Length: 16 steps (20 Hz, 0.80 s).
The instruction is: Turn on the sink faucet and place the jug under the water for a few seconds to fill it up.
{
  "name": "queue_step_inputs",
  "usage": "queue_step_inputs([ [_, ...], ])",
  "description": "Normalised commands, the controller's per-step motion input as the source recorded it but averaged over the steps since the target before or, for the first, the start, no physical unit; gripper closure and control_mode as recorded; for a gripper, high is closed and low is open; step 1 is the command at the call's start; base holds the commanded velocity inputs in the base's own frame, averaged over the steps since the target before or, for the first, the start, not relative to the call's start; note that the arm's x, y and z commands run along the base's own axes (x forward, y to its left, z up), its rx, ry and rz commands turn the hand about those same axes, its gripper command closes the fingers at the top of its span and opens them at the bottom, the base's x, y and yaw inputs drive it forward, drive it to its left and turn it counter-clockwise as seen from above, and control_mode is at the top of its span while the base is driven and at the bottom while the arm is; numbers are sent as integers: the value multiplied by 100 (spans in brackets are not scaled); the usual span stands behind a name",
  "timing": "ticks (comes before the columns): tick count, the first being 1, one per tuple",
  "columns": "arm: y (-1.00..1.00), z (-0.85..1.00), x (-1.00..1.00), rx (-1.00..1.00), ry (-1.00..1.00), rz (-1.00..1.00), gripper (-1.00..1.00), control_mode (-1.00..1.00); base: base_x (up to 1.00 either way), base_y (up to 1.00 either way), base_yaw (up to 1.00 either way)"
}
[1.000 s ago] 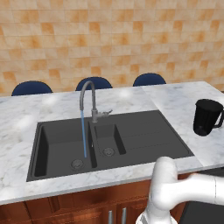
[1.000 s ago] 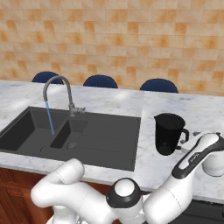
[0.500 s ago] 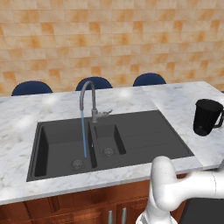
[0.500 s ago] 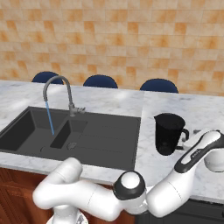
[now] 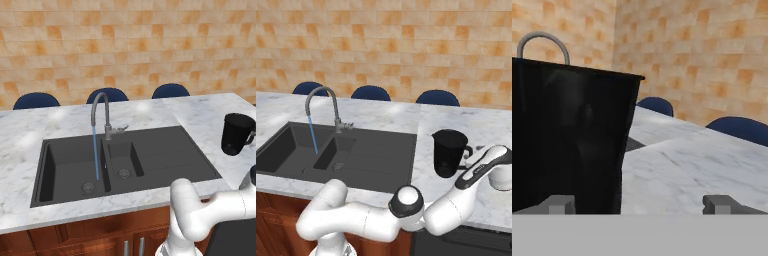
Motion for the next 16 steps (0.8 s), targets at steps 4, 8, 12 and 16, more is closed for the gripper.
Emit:
queue_step_inputs([
  [4, 0, -23, 7, 0, 3, 8, -100, -100, 0, 0, 0],
  [8, 24, -19, -2, -1, 7, 22, 100, -100, 0, 0, 0],
  [12, 44, -2, -12, -6, 2, 33, 100, -100, 0, 0, 0],
  [16, 23, 0, -29, -3, 0, 30, 100, -100, 0, 0, 0],
])
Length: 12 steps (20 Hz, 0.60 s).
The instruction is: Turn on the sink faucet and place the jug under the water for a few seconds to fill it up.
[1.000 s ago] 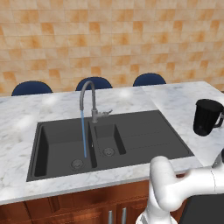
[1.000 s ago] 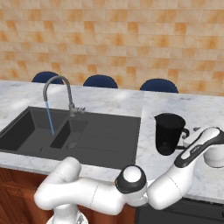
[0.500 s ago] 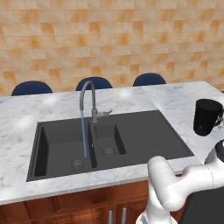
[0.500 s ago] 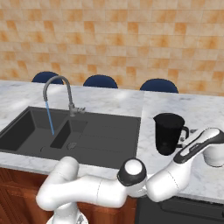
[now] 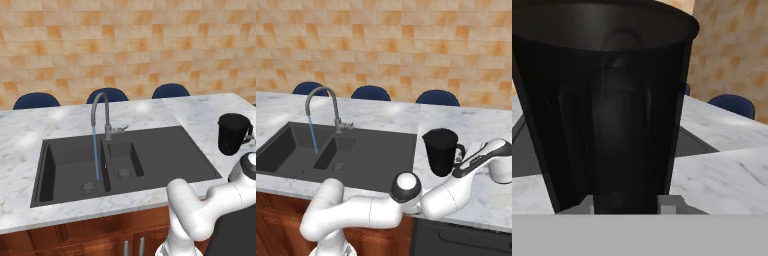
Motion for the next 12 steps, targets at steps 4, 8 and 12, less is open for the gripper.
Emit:
queue_step_inputs([
  [4, 2, 0, -59, 0, -9, 25, 100, -100, 0, 0, 0],
  [8, 29, 26, -29, 0, -5, 0, 100, -100, 0, 0, 0],
  [12, 49, 63, -1, 0, 1, -21, 100, -100, 0, 0, 0],
])
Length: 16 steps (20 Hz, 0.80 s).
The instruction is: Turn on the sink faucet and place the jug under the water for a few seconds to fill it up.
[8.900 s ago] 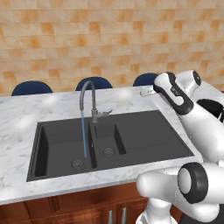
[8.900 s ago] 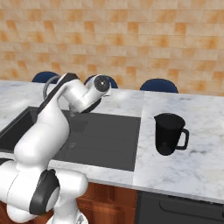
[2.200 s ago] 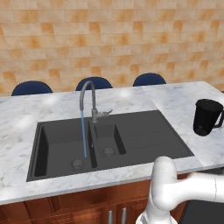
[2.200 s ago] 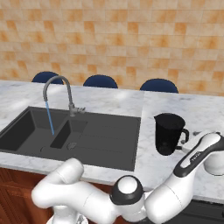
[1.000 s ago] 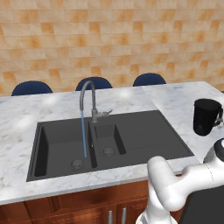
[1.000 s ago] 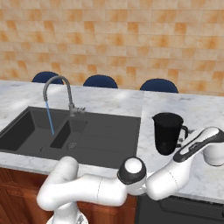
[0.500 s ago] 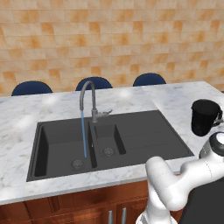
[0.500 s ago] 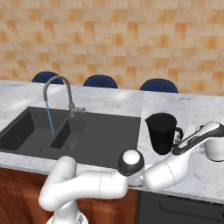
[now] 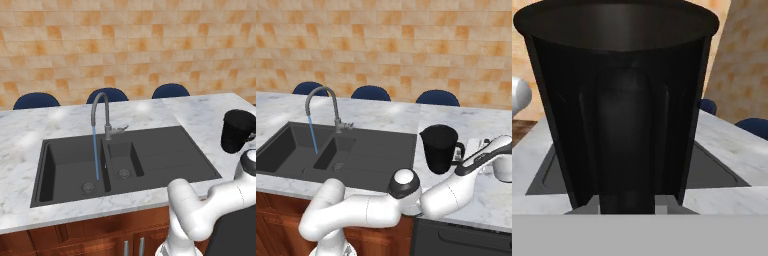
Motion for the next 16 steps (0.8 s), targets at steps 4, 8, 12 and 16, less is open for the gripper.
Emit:
queue_step_inputs([
  [4, 70, 63, 17, 0, 0, -36, 100, -100, 0, 0, 0],
  [8, 79, 30, 4, 0, 0, -39, 100, -100, 0, 0, 0],
  [12, 98, 4, 0, 0, 0, -45, 100, -100, 0, 0, 0],
  [16, 100, 0, 0, 0, 0, -49, 100, -100, 0, 0, 0],
])
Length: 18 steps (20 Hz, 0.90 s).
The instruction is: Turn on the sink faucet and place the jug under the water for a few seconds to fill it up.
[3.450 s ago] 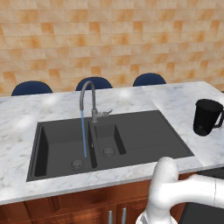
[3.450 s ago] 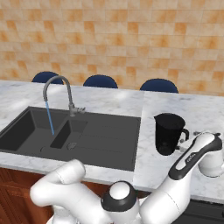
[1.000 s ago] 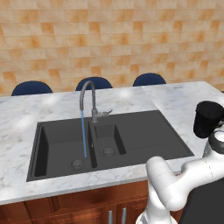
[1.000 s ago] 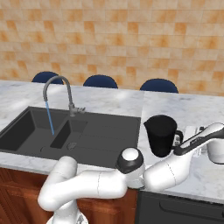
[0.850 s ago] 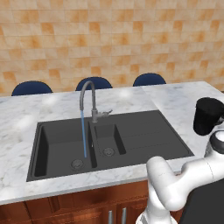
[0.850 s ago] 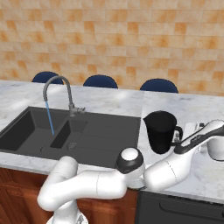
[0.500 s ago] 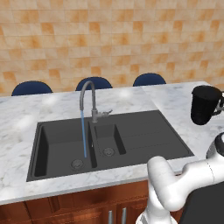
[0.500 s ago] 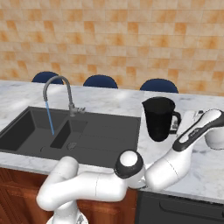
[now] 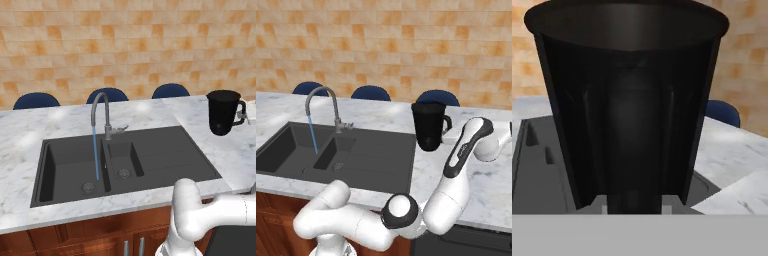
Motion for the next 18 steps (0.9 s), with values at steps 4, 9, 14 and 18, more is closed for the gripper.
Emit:
queue_step_inputs([
  [4, 100, 0, 0, -4, -4, -47, 100, -100, 0, 0, 0],
  [9, 100, 3, 0, -7, -6, -41, 100, -100, 0, 0, 0],
  [14, 91, 28, -11, 0, -2, -31, 100, -100, 0, 0, 0],
  [18, 50, 61, -3, 9, 10, -5, 100, -100, 0, 0, 0],
])
